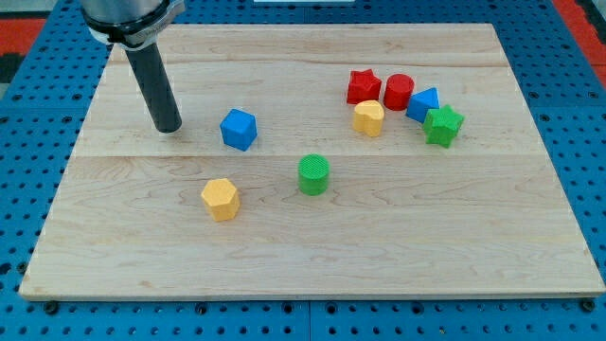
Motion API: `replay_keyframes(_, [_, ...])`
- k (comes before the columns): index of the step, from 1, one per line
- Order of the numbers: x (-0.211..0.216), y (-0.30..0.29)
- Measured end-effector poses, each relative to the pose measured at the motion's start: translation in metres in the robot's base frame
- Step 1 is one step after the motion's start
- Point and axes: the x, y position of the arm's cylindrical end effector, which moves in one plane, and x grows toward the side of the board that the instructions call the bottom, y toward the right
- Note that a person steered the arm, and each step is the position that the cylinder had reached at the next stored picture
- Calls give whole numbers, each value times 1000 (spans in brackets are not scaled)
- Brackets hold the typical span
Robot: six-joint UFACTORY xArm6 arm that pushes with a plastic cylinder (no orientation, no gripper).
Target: Push the blue cube towards the yellow heart
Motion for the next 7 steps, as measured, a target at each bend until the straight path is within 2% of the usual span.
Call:
replay_keyframes(2, [11, 8])
replay_keyframes(3, [53, 24])
replay_keyframes(4, [42, 32])
replay_keyframes(5, [7, 71])
replay_keyframes(6, [5, 142])
replay_keyframes(7, [9, 146])
